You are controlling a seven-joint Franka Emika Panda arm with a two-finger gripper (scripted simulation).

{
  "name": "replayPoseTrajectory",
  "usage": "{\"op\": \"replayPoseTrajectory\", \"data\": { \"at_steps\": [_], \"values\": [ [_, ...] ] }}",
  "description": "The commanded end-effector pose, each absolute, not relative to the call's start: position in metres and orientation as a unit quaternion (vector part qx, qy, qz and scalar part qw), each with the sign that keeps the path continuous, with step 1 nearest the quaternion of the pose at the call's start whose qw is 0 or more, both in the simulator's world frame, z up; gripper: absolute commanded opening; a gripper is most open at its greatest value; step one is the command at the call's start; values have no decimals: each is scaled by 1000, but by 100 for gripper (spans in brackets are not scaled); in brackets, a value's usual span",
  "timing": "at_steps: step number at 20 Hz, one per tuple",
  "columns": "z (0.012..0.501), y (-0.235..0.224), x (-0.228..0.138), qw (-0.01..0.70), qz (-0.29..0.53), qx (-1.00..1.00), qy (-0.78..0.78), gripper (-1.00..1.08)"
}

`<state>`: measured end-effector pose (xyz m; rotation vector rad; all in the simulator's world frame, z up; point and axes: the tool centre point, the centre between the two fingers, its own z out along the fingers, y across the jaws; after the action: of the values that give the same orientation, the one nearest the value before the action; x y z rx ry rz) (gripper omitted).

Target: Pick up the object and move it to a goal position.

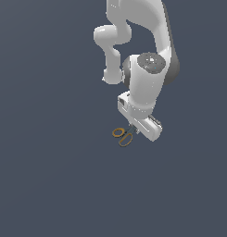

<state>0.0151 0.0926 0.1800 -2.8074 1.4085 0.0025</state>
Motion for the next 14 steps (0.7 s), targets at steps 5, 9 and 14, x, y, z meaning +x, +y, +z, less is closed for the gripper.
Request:
{"op": "replayPoseTrajectory", "data": {
  "at_steps": [5, 9, 14],
  "values": [
    [250, 122, -14, 0, 0, -894, 449, -100],
    [293, 141, -32, 0, 0, -894, 449, -100],
    [347, 164, -54, -1, -1, -894, 449, -100]
  ]
}}
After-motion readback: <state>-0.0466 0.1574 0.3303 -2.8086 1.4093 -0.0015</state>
